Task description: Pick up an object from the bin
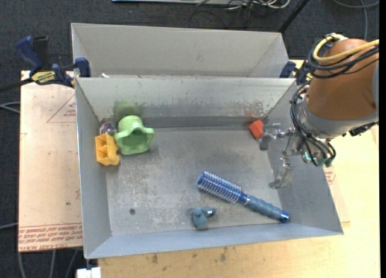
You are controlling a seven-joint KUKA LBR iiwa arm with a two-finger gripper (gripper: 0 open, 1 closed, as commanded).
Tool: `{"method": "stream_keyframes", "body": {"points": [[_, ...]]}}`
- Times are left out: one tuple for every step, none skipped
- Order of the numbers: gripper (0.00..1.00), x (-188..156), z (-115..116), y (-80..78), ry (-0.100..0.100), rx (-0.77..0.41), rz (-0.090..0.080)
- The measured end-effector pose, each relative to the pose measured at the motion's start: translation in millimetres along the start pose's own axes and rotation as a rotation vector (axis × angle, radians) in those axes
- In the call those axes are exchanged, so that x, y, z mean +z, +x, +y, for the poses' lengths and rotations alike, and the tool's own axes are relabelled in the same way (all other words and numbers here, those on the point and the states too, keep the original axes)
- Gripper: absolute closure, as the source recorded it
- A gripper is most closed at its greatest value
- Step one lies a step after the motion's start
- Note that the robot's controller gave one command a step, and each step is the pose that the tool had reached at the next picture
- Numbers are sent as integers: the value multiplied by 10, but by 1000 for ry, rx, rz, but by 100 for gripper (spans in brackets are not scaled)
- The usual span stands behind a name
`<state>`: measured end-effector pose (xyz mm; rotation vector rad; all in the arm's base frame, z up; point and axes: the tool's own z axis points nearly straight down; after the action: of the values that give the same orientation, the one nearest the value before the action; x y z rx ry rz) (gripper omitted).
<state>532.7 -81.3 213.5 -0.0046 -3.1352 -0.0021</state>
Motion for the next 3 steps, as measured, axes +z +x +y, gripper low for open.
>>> {"method": "stream_keyframes", "body": {"points": [[0, 761, 556, 325, -2, -76, 3], [0, 1471, 695, 69, -1, 22, -2], [100, 1443, 698, 61, -2, 22, -6]]}}
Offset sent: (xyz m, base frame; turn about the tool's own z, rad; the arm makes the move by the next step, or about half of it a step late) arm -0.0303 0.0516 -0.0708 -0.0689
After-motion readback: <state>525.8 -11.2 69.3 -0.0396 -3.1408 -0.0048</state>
